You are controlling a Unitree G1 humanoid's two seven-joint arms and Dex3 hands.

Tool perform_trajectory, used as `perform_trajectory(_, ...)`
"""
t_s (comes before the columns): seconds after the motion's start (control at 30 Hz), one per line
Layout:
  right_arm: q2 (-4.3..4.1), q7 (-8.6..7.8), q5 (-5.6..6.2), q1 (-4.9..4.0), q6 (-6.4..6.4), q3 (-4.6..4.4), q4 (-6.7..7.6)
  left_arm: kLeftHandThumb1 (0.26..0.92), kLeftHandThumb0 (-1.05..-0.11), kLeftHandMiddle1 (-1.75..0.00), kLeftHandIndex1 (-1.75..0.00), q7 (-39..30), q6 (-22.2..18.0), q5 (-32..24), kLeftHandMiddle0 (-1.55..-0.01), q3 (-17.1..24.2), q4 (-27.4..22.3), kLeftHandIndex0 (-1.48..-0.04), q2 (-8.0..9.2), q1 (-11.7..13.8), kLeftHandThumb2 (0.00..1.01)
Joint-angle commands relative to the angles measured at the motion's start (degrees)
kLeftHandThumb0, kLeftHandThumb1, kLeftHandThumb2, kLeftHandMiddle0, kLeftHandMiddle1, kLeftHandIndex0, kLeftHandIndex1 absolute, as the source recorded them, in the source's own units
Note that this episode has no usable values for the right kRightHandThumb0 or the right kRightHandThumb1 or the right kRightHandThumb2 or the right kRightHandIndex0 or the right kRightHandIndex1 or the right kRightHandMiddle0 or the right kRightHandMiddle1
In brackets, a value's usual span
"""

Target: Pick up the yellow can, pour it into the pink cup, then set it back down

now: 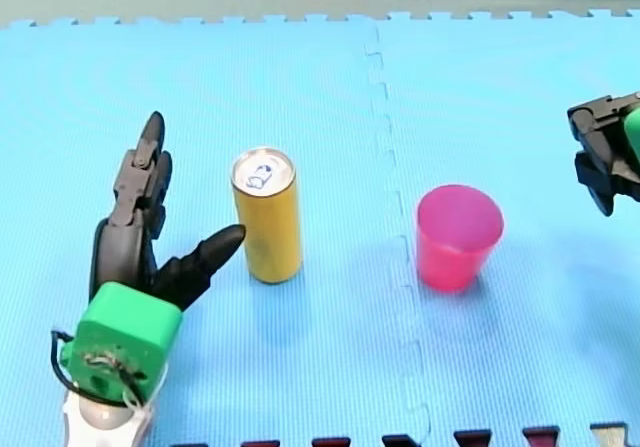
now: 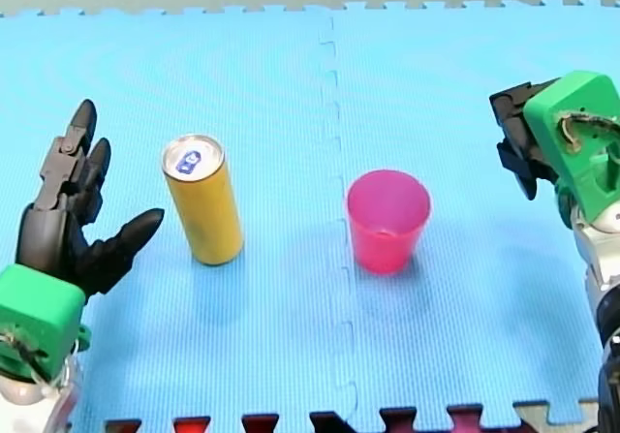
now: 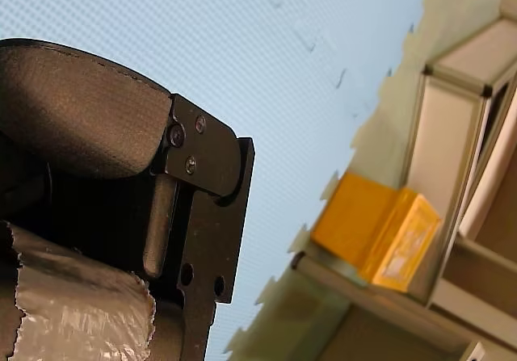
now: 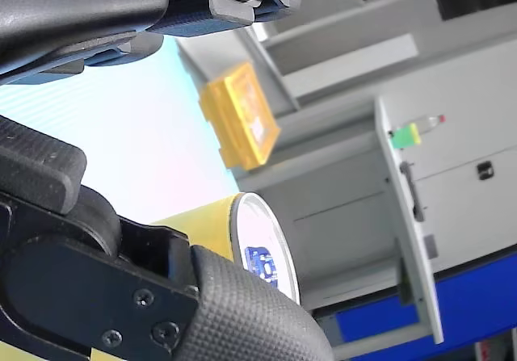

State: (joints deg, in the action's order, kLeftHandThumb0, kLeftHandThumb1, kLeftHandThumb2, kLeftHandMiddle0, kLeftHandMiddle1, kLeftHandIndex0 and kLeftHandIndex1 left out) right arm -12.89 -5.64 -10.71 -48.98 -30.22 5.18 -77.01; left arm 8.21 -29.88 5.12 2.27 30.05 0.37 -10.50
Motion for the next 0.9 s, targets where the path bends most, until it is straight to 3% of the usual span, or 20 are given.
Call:
perform_trajectory(0.0,-0.11,0.19,-0.03,0.2,-0.33,-0.07,0.07,0.858,-1.041,0.0,0.0,0.09,0.89,0.06,-0.18,0.03,-0.5,-0.13,0.14,0.11,0.0)
perform_trajectory(0.53,0.35,1.55,0.24,0.11,-0.42,0.06,0.07,0.864,-1.048,0.0,0.0,-0.23,0.09,-0.36,-0.16,0.25,0.53,-0.13,0.13,0.03,0.0)
perform_trajectory(0.87,-0.06,1.46,0.32,-0.15,-0.3,0.16,0.18,0.866,-1.048,0.0,0.0,-0.64,0.62,-0.68,-0.14,-0.09,0.01,-0.14,-0.13,-0.12,0.0)
